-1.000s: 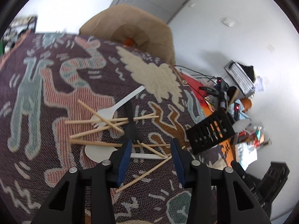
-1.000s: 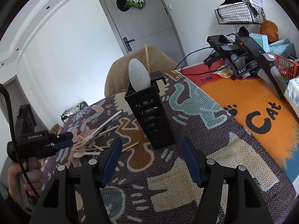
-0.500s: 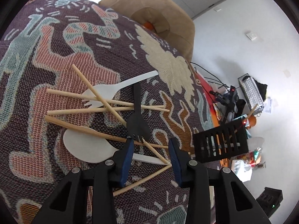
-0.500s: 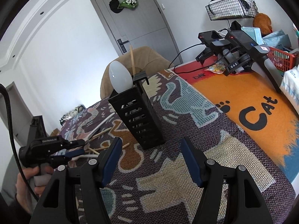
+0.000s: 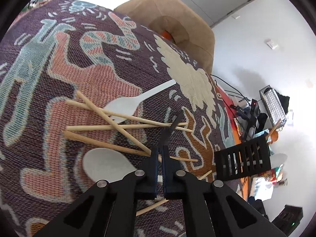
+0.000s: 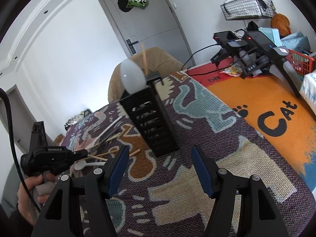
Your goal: Organize utensils
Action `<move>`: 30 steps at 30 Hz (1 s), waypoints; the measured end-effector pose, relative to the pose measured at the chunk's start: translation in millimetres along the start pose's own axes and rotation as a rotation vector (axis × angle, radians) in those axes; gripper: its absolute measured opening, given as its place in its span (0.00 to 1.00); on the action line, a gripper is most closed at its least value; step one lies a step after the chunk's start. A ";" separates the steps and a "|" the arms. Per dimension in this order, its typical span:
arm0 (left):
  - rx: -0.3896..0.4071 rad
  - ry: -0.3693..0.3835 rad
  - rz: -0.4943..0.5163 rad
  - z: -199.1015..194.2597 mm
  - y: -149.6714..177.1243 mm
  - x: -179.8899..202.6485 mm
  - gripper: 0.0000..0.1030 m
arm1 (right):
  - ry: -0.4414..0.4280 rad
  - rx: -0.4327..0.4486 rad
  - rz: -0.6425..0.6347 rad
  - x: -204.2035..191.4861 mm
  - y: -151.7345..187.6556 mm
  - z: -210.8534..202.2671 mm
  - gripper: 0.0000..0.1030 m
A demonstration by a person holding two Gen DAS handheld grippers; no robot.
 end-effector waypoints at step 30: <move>-0.008 0.051 -0.122 27.2 -14.5 2.4 0.46 | -0.015 -0.012 -0.025 -8.3 5.0 1.7 0.63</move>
Point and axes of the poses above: each gripper's, at about its wrist camera, not at the fingertips, and z roughly the way its jaws point, x to its right, y to its underside, the point moved 6 cm from there along z, roughly the way its jaws point, and after that the axes turned 12 degrees about y, right-handed, at the moved point
